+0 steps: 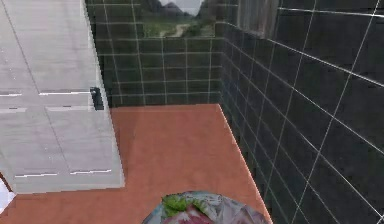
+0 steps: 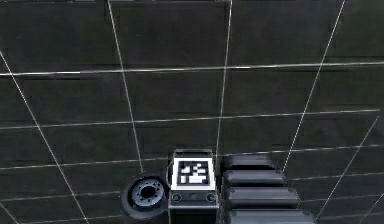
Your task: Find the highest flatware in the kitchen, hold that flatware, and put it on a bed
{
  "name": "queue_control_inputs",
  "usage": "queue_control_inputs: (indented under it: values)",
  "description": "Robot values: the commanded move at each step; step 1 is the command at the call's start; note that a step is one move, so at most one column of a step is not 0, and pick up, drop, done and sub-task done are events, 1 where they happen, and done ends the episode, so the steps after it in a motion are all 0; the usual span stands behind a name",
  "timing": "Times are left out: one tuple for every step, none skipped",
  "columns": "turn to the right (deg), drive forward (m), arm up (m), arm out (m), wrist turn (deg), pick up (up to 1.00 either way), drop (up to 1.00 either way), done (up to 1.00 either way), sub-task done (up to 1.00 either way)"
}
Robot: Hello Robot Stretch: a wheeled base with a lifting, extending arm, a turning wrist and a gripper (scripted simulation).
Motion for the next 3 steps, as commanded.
queue_control_inputs:
  values:
    - [-45.0, 0.00, 0.00, 0.00, 0.0, 0.00, 0.00, 0.00, 0.00]
    - [-45.0, 0.00, 0.00, 0.00, 0.0, 0.00, 0.00, 0.00, 0.00]
    - [-3.0, 0.00, 0.00, 0.00, 0.0, 0.00, 0.00, 0.00, 0.00]
